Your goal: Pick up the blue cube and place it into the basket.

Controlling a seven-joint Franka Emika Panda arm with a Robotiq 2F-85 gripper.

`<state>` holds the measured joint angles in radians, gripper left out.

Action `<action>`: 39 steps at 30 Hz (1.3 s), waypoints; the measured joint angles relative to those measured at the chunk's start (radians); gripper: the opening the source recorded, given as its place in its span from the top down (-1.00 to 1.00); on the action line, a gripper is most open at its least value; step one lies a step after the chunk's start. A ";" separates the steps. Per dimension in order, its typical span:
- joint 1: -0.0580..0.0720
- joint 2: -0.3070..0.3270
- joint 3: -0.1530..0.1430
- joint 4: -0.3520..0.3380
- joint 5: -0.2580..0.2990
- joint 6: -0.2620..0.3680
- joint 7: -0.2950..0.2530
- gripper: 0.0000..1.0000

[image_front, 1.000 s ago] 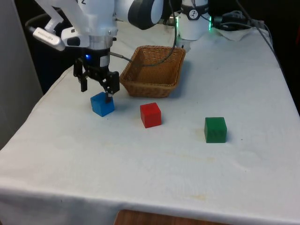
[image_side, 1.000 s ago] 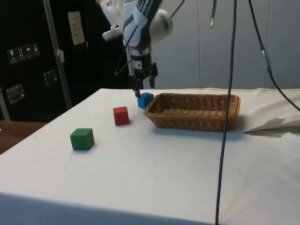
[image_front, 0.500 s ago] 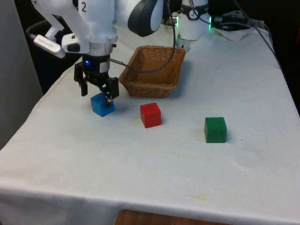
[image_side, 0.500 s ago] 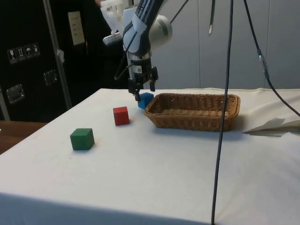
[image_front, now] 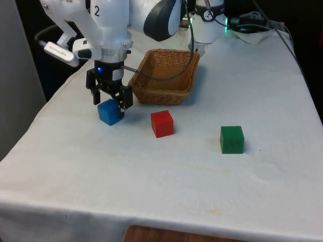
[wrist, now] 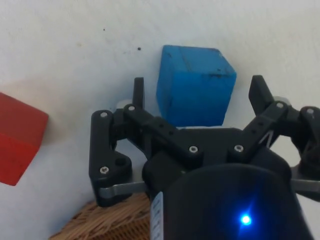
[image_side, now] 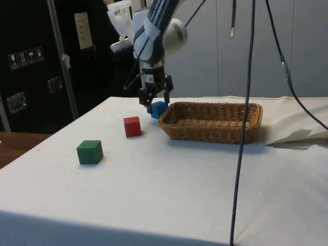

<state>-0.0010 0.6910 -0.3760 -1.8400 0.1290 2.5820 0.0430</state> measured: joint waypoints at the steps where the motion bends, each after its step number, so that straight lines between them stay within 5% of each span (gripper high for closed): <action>1: 0.000 0.000 -0.001 -0.002 0.000 0.000 0.004 -1.00; 21: 0.001 0.004 -0.002 -0.015 0.000 0.016 0.044 -1.00; 23: 0.001 0.004 -0.002 -0.015 0.000 0.016 0.044 -0.77; 24: 0.001 0.004 -0.002 -0.015 0.000 0.016 0.044 -0.21; 29: 0.001 0.004 -0.002 -0.015 0.000 0.016 0.044 0.88; 39: 0.001 0.003 -0.002 -0.014 0.000 0.015 0.044 0.95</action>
<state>0.0000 0.6940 -0.3780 -1.8540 0.1290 2.5970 0.0870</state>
